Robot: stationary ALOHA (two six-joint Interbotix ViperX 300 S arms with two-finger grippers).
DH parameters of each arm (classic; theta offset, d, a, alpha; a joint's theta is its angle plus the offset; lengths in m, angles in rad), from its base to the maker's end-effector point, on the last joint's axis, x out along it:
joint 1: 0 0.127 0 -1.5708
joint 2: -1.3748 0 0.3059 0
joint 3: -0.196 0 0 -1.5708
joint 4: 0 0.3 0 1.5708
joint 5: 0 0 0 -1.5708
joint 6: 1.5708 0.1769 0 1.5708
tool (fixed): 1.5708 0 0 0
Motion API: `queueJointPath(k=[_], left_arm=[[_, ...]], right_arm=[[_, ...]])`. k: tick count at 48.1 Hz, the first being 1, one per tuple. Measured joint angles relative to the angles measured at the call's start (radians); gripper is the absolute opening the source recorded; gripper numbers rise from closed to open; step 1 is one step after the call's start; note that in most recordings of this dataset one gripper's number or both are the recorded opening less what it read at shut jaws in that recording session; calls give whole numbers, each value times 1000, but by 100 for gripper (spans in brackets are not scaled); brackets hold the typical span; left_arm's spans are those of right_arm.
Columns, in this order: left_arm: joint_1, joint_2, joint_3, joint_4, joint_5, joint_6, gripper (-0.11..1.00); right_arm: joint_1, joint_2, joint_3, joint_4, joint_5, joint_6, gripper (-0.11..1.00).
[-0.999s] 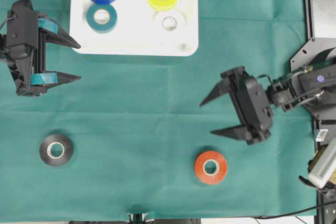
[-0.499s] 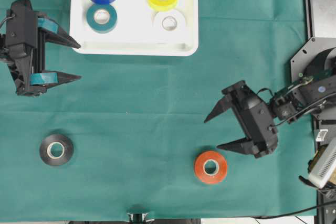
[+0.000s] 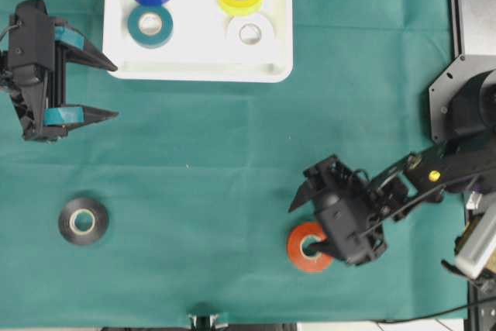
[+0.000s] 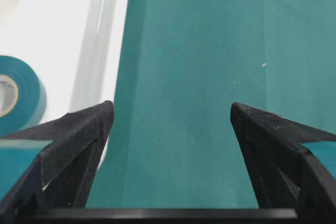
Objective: Put the tape alternately from left to right into the white case.
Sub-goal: 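Move the right gripper down to the orange-red tape roll and grip it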
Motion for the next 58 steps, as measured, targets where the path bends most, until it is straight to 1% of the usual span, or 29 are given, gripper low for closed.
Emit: queueJointPath(k=[6, 13, 34, 38, 45, 48, 50, 58], left_arm=[[0, 0, 0, 0, -2, -2, 97], [0, 2, 0, -2, -2, -2, 97], [0, 2, 6, -2, -2, -2, 97], [0, 0, 12, -2, 0, -2, 97], [0, 0, 14, -2, 0, -3, 97], [0, 0, 14, -2, -2, -2, 97], [0, 0, 12, -2, 0, -3, 97], [0, 0, 12, 0, -2, -3, 97]], right_arm=[[6, 40, -28, 0, 29, 26, 58], [15, 61, -41, 0, 34, 40, 58], [17, 69, -57, 0, 38, 40, 57], [18, 69, -57, 0, 38, 40, 49], [20, 69, -57, 0, 38, 40, 16], [21, 69, -55, 0, 37, 38, 5], [20, 67, -57, 0, 38, 44, 2], [20, 69, -57, 0, 38, 40, 2]])
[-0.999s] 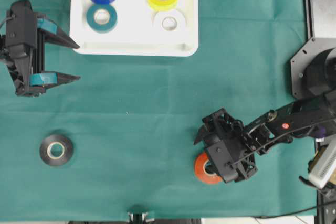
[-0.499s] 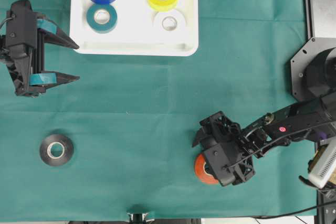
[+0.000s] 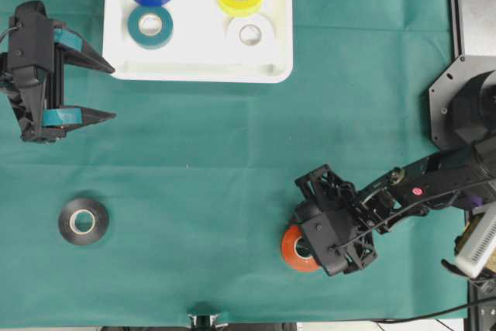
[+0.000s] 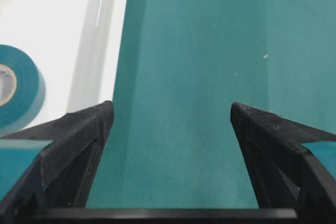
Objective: Put the tape alternately from left to right into the white case.
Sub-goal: 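Move the right gripper down to the orange-red tape roll and grip it, then lift the orange-red roll and carry it into the tray center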
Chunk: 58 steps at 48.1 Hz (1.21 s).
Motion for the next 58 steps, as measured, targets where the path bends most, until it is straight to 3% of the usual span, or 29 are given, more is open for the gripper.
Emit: queueJointPath(k=[18, 31, 47, 58], left_arm=[[0, 0, 2, -2, 2, 0, 97], [0, 0, 2, -2, 0, 2, 97], [-2, 0, 2, -2, 2, 2, 97], [-6, 0, 2, -2, 2, 0, 97]], right_arm=[[2, -5, -2, 0, 0, 0, 2], [2, -84, -2, 0, 9, 0, 2], [0, -124, -37, -3, 92, -5, 2], [-49, -126, -52, -3, 103, -6, 2]])
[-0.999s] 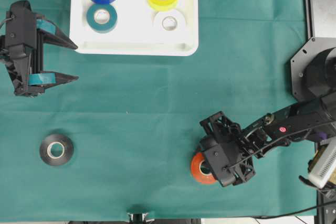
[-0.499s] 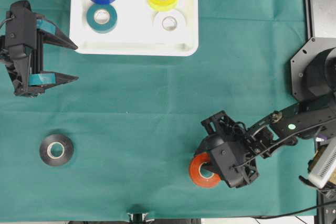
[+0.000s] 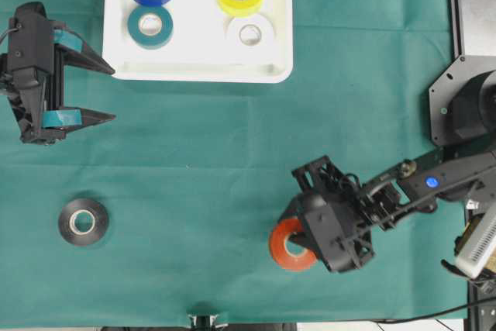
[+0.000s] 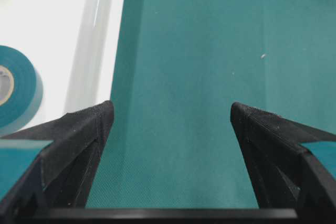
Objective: Put the tape alternately from left to right into the white case.
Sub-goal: 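Lift the orange-red roll and carry it into the tray center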
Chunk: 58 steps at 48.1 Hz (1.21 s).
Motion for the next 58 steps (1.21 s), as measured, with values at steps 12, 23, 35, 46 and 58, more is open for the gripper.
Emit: queueJointPath(k=[12, 23, 35, 46, 58], left_arm=[[-8, 0, -2, 0, 0, 2, 97], [-18, 0, 0, 0, -2, 0, 97], [-29, 0, 0, 0, -2, 0, 97], [-32, 0, 0, 0, 0, 2, 97], [-37, 2, 0, 0, 0, 0, 97]], right_arm=[[-132, 0, -9, 0, 0, -9, 2], [-253, 2, -29, -43, 0, -9, 2], [-360, 3, -69, -137, 0, -9, 2], [-494, 54, -118, -201, -3, -9, 2], [-630, 126, -184, -242, -44, -9, 2]])
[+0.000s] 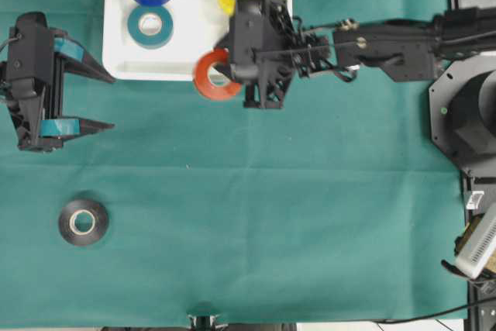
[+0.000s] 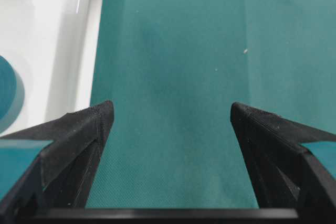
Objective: Put the tape alternately from left to right into the white case.
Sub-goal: 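Lift the orange-red roll and carry it into the tray center, then release the orange-red roll and withdraw the right gripper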
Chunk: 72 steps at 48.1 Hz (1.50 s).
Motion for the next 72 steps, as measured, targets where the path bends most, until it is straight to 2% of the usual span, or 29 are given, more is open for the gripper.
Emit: queueJointPath(k=[18, 48, 52, 58, 60, 72], left_arm=[[-2, 3, 0, 0, -2, 2, 97], [-2, 3, 0, 2, -2, 2, 97], [-2, 3, 0, 0, -2, 2, 97], [0, 3, 0, 0, 0, 2, 97], [-2, 3, 0, 0, -2, 2, 97], [-2, 3, 0, 0, -2, 2, 97]], right_arm=[[-87, 78, -75, -5, -37, 0, 2], [-92, 94, -86, -23, -37, -2, 3], [-92, 94, -86, -25, -37, -2, 16], [-92, 94, -86, -25, -37, -2, 50], [-92, 94, -86, -25, -37, -2, 58], [-92, 94, -86, -25, -37, 2, 58]])
